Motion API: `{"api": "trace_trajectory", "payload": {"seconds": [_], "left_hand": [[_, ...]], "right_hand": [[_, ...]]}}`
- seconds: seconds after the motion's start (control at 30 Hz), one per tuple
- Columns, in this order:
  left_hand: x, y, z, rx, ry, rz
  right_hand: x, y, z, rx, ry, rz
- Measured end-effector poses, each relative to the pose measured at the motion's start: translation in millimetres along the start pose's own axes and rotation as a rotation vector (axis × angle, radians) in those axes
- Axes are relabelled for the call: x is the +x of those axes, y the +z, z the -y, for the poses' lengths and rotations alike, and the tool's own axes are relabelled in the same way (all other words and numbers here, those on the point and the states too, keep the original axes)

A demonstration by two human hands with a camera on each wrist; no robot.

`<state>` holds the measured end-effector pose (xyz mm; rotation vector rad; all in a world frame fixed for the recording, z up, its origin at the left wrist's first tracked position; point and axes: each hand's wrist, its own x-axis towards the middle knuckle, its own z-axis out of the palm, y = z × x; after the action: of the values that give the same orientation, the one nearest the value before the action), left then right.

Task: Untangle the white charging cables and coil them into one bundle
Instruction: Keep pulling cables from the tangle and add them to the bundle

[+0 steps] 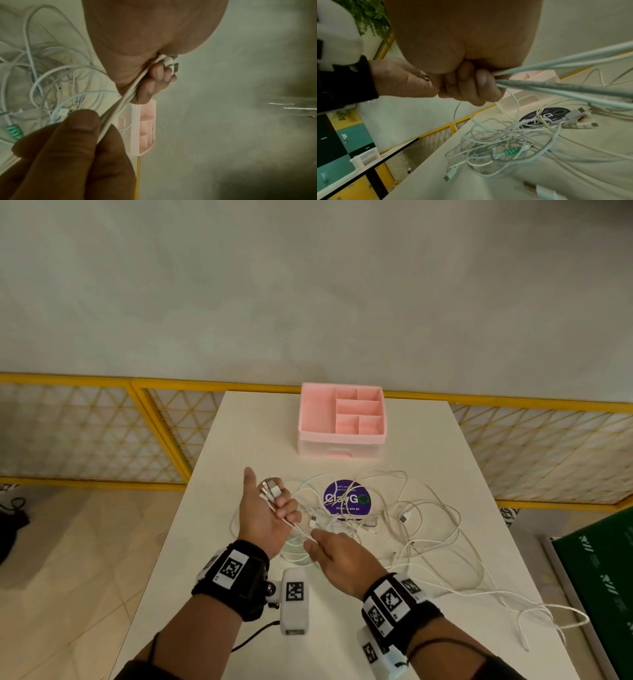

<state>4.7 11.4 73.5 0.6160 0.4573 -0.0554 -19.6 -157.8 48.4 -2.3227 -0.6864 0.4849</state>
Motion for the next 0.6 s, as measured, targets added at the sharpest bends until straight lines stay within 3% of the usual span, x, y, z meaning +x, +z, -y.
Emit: {"api": "trace_trajectory", "payload": {"seconds": [0.27,0.4,0.5,0.6], "left_hand": [[1.5,0.2,5.8,-0.013,0.040,-0.083],[-7.4,3.5,11.9,-0.011,0.021,-0.030],[-13.6,-4.1,22.6,0.184,-0.004,-0.043],[-16.7,-17.0,31.0,0.297,0.025,-0.084]], "right_hand": [[3.0,3.4,8.1,0.136,0.003,-0.049],[8.2,11.6,12.6,0.206,0.017,-0.142],[9.8,19.7,9.6,0.201,0.028,-0.195],[5.6,36.9,7.4,0.159,0.012,-0.119]]}}
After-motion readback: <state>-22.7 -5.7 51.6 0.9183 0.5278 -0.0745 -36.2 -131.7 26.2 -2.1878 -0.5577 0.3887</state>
